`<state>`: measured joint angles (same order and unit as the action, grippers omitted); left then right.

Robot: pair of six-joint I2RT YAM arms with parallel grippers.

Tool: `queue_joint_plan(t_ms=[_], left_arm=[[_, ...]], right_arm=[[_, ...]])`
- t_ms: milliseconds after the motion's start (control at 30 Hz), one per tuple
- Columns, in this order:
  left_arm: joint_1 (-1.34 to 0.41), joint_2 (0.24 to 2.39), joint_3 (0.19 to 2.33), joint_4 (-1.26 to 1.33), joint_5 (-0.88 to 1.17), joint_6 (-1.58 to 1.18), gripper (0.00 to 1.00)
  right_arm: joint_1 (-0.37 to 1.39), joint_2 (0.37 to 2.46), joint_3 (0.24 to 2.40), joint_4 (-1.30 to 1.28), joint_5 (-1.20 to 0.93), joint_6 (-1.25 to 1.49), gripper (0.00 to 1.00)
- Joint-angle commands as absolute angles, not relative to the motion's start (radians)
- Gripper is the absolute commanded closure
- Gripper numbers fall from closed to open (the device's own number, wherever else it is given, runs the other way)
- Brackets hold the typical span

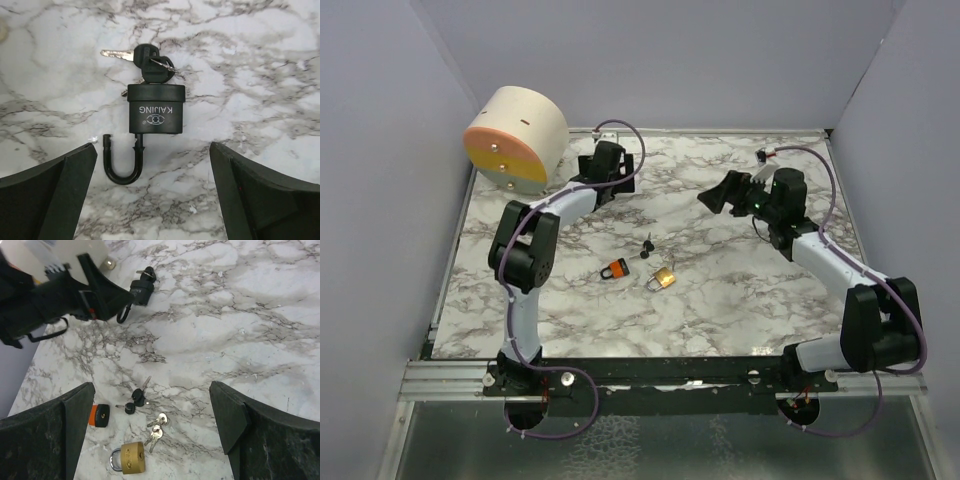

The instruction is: Unlock with the key

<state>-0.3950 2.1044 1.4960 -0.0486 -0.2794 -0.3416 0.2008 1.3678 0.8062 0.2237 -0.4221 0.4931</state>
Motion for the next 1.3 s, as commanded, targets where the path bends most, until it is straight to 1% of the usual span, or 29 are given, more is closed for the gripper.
queue_joint_plan(t_ms=[0, 67, 167, 267, 467, 600, 767, 833, 933, 1033, 1100, 1200, 1267], left_arm=[[-0.404, 1.859, 1.4, 0.081, -0.263, -0.368, 0.01], [-0.405, 1.779, 1.322, 0.118, -0.219, -0.404, 0.01], [-0.421, 1.659, 1.176, 0.166, -0.175, -0.447, 0.01], [-0.465, 1.529, 0.991, 0.263, -0.185, -0.477, 0.02], [-0.58, 1.399, 0.799, 0.278, -0.303, -0.498, 0.02], [-0.6, 1.313, 0.711, 0.257, -0.378, -0.526, 0.02], [-0.601, 1.157, 0.584, 0.235, -0.472, -0.56, 0.02], [-0.601, 1.096, 0.543, 0.233, -0.49, -0.568, 0.02], [-0.6, 1.016, 0.502, 0.215, -0.512, -0.575, 0.02], [-0.598, 0.954, 0.486, 0.181, -0.541, -0.569, 0.02], [-0.598, 0.919, 0.476, 0.161, -0.564, -0.562, 0.02], [-0.597, 0.878, 0.457, 0.158, -0.579, -0.555, 0.02], [-0.597, 0.863, 0.45, 0.158, -0.58, -0.555, 0.02]], right_arm=[[0.199, 1.45, 0.862, 0.212, -0.543, 0.465, 0.01], [0.201, 1.462, 0.851, 0.231, -0.552, 0.462, 0.01], [0.218, 1.456, 0.857, 0.179, -0.501, 0.41, 0.0], [0.269, 1.45, 0.87, 0.114, -0.453, 0.363, 0.05], [0.505, 1.512, 0.921, 0.026, -0.224, 0.306, 0.11], [0.647, 1.601, 0.979, 0.0, -0.08, 0.326, 0.14], [0.757, 1.728, 1.097, -0.085, 0.112, 0.348, 0.19], [0.786, 1.782, 1.139, -0.11, 0.149, 0.349, 0.21], [0.808, 1.847, 1.187, -0.132, 0.183, 0.36, 0.26], [0.816, 1.888, 1.223, -0.15, 0.208, 0.372, 0.34], [0.818, 1.907, 1.238, -0.155, 0.217, 0.377, 0.44], [0.819, 1.928, 1.26, -0.176, 0.226, 0.385, 0.5], [0.819, 1.938, 1.267, -0.182, 0.226, 0.392, 0.57]])
